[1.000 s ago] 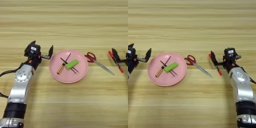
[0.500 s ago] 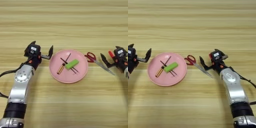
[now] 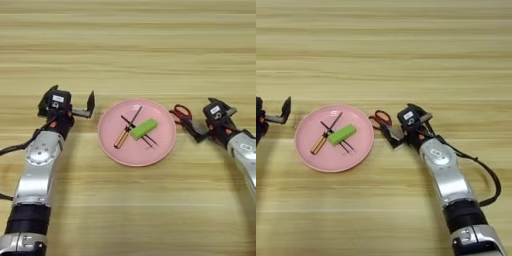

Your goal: Move the objects on the table

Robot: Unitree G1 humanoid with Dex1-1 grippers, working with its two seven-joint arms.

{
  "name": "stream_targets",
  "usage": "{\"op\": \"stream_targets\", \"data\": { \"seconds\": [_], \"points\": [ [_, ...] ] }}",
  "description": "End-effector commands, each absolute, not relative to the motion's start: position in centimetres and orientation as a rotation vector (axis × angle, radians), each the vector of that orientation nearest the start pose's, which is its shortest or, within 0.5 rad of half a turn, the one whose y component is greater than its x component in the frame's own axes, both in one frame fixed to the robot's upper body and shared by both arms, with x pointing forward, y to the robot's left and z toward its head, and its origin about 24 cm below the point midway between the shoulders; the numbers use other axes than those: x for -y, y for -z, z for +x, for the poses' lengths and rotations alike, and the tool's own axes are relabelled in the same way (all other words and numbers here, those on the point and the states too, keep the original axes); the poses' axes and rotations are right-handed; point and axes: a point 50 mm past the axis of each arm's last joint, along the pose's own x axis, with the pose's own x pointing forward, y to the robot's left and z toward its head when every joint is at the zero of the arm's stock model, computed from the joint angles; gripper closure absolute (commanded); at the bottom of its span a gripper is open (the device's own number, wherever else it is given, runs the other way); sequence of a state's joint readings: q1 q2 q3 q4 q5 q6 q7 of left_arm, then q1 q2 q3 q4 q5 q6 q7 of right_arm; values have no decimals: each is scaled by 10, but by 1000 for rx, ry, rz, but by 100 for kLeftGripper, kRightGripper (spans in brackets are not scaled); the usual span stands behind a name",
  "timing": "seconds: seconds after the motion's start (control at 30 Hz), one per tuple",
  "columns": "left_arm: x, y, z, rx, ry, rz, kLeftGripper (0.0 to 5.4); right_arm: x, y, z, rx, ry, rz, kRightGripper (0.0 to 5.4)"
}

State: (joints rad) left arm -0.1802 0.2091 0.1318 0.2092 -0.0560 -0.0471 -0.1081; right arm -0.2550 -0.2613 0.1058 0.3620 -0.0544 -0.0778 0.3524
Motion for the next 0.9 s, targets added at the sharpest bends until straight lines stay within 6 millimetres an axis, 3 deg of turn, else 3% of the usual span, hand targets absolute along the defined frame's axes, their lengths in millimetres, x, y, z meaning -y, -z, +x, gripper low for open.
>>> {"op": "stream_targets", "data": {
  "seconds": [0.03, 0.9],
  "points": [
    [-214, -57, 290, 33, -33, 135, 4, 149, -31, 297, -88, -491, -351, 0],
    [-209, -56, 287, 26, 44, 171, 4, 103, -40, 294, -32, -632, -361, 0]
  ]
}}
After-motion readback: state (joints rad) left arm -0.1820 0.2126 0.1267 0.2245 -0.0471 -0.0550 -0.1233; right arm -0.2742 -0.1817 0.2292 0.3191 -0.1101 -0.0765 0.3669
